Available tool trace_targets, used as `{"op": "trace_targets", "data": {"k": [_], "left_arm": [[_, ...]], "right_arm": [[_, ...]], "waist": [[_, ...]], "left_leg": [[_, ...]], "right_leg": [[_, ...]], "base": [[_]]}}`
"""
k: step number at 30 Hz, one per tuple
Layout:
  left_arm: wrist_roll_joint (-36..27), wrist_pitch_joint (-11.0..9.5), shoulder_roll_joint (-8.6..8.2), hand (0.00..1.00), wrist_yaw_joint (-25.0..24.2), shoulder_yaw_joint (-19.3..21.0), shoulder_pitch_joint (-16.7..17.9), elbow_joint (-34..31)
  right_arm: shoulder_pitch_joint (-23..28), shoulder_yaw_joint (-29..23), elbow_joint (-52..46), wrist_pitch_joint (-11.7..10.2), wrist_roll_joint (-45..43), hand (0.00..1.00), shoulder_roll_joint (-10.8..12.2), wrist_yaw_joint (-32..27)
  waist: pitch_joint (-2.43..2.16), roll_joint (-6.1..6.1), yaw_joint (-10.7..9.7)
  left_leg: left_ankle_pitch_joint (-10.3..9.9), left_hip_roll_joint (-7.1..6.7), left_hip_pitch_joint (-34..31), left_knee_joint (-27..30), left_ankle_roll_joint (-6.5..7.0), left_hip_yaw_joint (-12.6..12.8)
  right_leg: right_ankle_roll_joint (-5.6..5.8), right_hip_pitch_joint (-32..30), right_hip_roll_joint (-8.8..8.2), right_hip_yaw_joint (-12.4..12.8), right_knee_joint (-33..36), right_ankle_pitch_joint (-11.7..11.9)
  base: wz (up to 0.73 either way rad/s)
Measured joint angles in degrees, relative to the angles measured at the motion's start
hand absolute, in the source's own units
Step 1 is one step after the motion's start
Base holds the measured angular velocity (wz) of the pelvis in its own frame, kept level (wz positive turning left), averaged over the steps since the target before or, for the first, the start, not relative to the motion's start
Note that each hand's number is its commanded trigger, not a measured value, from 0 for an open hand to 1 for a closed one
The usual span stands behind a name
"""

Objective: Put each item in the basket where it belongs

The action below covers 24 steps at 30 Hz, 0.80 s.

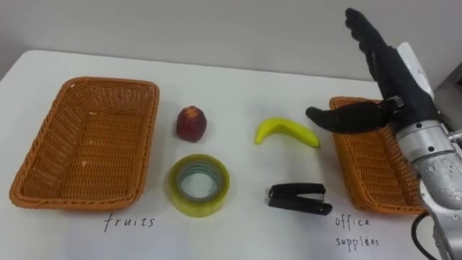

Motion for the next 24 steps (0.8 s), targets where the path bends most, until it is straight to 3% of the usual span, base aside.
{"op": "trace_targets", "data": {"k": [14,24], "left_arm": [[0.02,0.02,0.63,0.00,-1.30,0.42,-0.99,-0.61],[0.01,0.84,0.76,0.00,-1.33,0.42,-1.17,-1.16]], "right_arm": [[0.14,0.01,-0.02,1.43,-4.93,0.00,0.03,11.02],[0.91,0.67,-0.03,4.34,-8.89,0.00,0.03,17.72]], "waist": [[0.08,-0.36,0.95],[0.23,-0.12,1.29]], "left_leg": [[0.00,-0.07,-0.40,0.08,0.00,-0.46],[0.00,-0.08,-0.51,-0.06,0.00,-0.57]], "right_leg": [[-0.02,0.16,0.02,-0.04,-0.69,0.01],[-0.02,0.06,0.03,-0.06,-0.77,0.01]], "base": [[0.01],[0.00]]}}
